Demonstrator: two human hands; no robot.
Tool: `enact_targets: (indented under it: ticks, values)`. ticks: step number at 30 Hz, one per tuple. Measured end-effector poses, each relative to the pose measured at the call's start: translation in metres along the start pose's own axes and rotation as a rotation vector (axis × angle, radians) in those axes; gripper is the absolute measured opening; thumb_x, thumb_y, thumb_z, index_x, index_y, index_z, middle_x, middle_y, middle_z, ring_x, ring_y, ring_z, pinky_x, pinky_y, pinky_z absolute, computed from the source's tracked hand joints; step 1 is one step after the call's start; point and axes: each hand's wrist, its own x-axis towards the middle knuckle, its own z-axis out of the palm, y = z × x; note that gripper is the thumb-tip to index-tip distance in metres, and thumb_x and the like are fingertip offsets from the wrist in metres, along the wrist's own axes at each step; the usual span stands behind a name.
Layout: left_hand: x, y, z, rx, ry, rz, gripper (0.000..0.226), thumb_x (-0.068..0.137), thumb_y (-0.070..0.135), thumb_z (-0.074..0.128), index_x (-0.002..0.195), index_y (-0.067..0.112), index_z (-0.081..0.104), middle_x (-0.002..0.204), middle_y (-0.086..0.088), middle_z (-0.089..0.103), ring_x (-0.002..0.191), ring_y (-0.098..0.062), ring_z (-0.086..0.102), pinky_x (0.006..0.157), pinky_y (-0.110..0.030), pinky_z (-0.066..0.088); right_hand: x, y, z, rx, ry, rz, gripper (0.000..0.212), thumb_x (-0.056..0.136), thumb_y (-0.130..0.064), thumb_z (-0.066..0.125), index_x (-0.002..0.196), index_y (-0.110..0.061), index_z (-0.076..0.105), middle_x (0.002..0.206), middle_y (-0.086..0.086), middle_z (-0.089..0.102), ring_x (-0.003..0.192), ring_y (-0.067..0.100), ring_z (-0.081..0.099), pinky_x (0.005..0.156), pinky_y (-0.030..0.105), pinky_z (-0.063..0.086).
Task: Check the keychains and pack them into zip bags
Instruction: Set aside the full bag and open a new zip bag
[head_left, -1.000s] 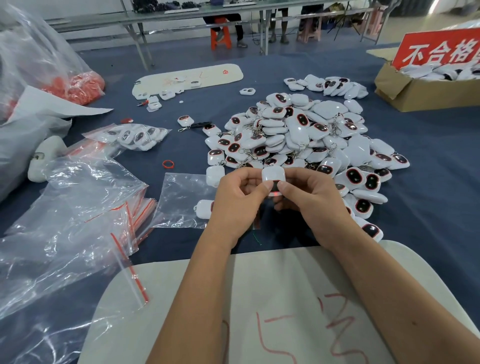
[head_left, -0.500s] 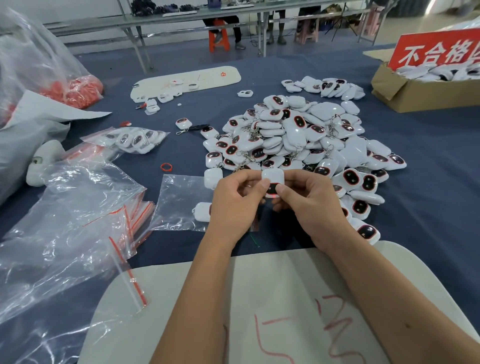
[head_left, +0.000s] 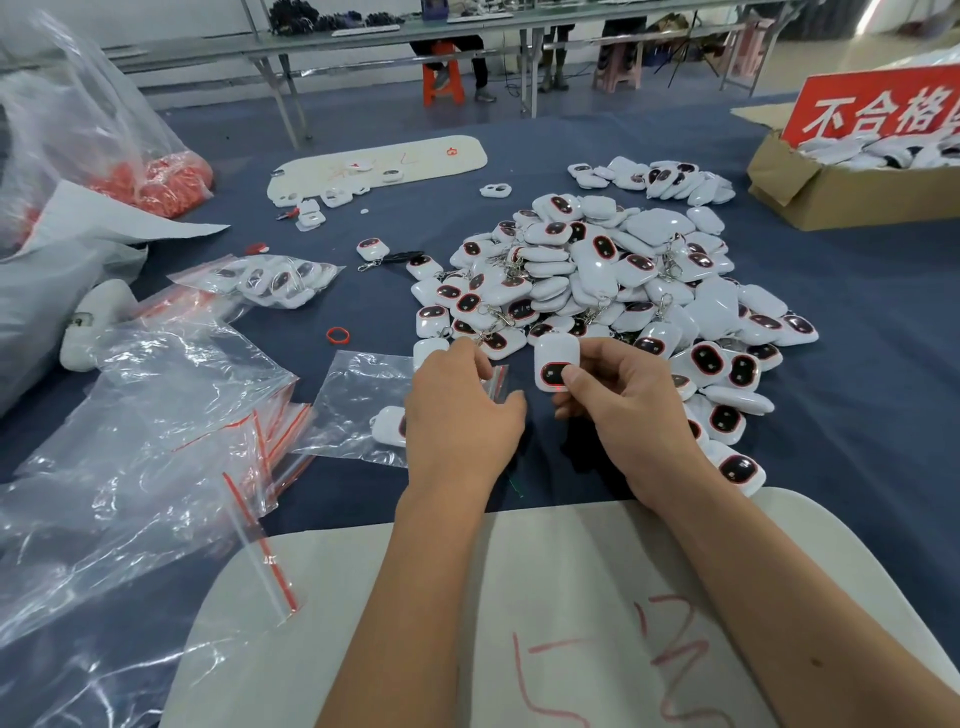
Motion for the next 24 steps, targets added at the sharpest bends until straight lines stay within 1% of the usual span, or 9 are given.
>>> enact_targets:
  ticks: [3,7,9,12,15,17,19,22,24]
  values:
    - [0.002,-0.002,-0.007,0.045,-0.029,-0.043,0.027,0.077,0.028,0.078,0.091,0.023,0.056,0.091,0.003,0.060,0.083,-0.021,0.058,0.068,-0.033,0.043,0.000,0.001,0.001,-0.023,0.001,-0.009,0.015,0.101,0.001,0.059,0.109,-0.002,0.072,0.092,0.014,0.075,0.065,0.010,0.066,0.063,0.021,0.055]
    - [0.005,-0.008,-0.012,0.003,-0.075,-0.083,0.011,0.081,0.016,0.070,0.084,0.022,0.061,0.087,0.004,0.066,0.077,-0.013,0.061,0.056,-0.022,0.039,-0.002,0.000,0.002,-0.006,-0.025,-0.020,0.020,0.101,0.001,0.058,0.111,-0.011,0.071,0.090,0.007,0.075,0.067,0.011,0.065,0.062,0.023,0.055]
    - [0.007,-0.010,-0.014,-0.029,-0.071,-0.093,0.014,0.082,0.011,0.069,0.077,0.023,0.065,0.079,0.006,0.068,0.071,-0.009,0.063,0.054,-0.019,0.044,-0.003,0.000,0.002,-0.008,-0.021,-0.042,0.020,0.101,0.000,0.059,0.113,-0.014,0.068,0.086,0.007,0.074,0.067,0.015,0.065,0.061,0.026,0.054]
    - [0.009,-0.009,-0.014,-0.186,-0.119,-0.141,0.016,0.080,0.008,0.072,0.072,0.022,0.069,0.070,0.003,0.072,0.069,-0.018,0.072,0.069,-0.036,0.062,-0.008,-0.005,0.004,0.008,-0.037,-0.119,0.018,0.100,-0.007,0.063,0.115,-0.016,0.064,0.080,0.005,0.071,0.064,0.020,0.065,0.057,0.026,0.053]
    - [0.007,-0.005,-0.010,-0.339,-0.153,-0.167,0.012,0.077,0.010,0.074,0.070,0.020,0.072,0.066,0.000,0.073,0.068,-0.022,0.075,0.071,-0.046,0.065,-0.013,-0.007,0.008,-0.007,-0.098,-0.172,0.021,0.096,-0.014,0.063,0.116,-0.016,0.067,0.078,0.005,0.071,0.063,0.020,0.063,0.056,0.033,0.054]
    - [0.005,-0.004,-0.008,-0.357,-0.150,-0.152,0.008,0.073,0.014,0.074,0.068,0.020,0.072,0.065,0.001,0.073,0.067,-0.021,0.074,0.070,-0.046,0.065,-0.011,-0.003,0.009,-0.166,-0.053,-0.172,0.017,0.096,-0.016,0.066,0.111,-0.022,0.072,0.076,0.002,0.071,0.065,0.018,0.063,0.062,0.035,0.053]
    - [0.005,-0.003,-0.007,-0.383,-0.137,-0.156,0.011,0.073,0.011,0.071,0.068,0.021,0.072,0.064,0.001,0.073,0.067,-0.022,0.074,0.071,-0.046,0.064,-0.008,0.000,0.008,-0.279,0.025,-0.154,0.013,0.094,-0.018,0.070,0.103,-0.025,0.076,0.074,-0.002,0.072,0.071,0.017,0.066,0.069,0.033,0.054]
    - [0.006,-0.002,-0.009,-0.409,-0.114,-0.132,0.017,0.077,0.006,0.071,0.070,0.021,0.071,0.063,0.000,0.072,0.066,-0.022,0.074,0.073,-0.046,0.064,-0.009,-0.002,0.009,-0.267,0.019,-0.153,0.013,0.094,-0.017,0.071,0.100,-0.025,0.079,0.076,-0.005,0.075,0.076,0.016,0.070,0.074,0.033,0.058]
    - [0.007,-0.001,-0.012,-0.396,-0.082,-0.073,0.017,0.077,0.006,0.070,0.071,0.022,0.070,0.063,0.003,0.071,0.064,-0.018,0.073,0.069,-0.039,0.063,-0.012,-0.005,0.009,-0.273,-0.013,-0.198,0.015,0.095,-0.015,0.070,0.101,-0.026,0.079,0.076,-0.008,0.075,0.074,0.014,0.070,0.073,0.032,0.059]
